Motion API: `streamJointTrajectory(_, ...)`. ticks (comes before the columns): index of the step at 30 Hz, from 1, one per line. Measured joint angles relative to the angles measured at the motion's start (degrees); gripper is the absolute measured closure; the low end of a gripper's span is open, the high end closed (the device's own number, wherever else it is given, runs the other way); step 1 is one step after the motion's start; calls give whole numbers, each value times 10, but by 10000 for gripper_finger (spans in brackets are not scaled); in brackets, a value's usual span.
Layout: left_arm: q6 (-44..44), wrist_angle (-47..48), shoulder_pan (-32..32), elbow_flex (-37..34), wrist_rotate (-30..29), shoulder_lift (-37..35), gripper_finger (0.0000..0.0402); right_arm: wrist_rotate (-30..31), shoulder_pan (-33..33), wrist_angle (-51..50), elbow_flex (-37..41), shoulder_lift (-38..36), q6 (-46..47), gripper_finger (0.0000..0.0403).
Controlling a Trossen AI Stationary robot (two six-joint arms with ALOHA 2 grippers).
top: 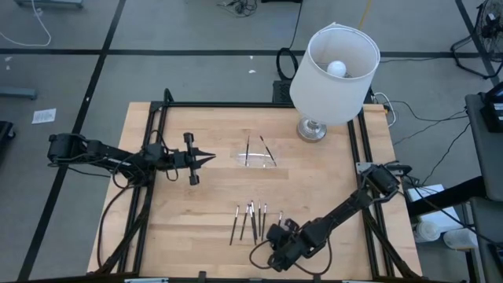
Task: Put items in baskets/containers
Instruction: Put the black liner brush transparent organizer
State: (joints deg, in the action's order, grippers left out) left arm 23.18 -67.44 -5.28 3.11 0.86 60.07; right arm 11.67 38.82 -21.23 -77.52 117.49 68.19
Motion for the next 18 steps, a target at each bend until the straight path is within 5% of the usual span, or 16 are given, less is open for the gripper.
streamJointTrajectory(18,-2,0,0,0,0,0,371,-10,19,-146,1,0,77,403)
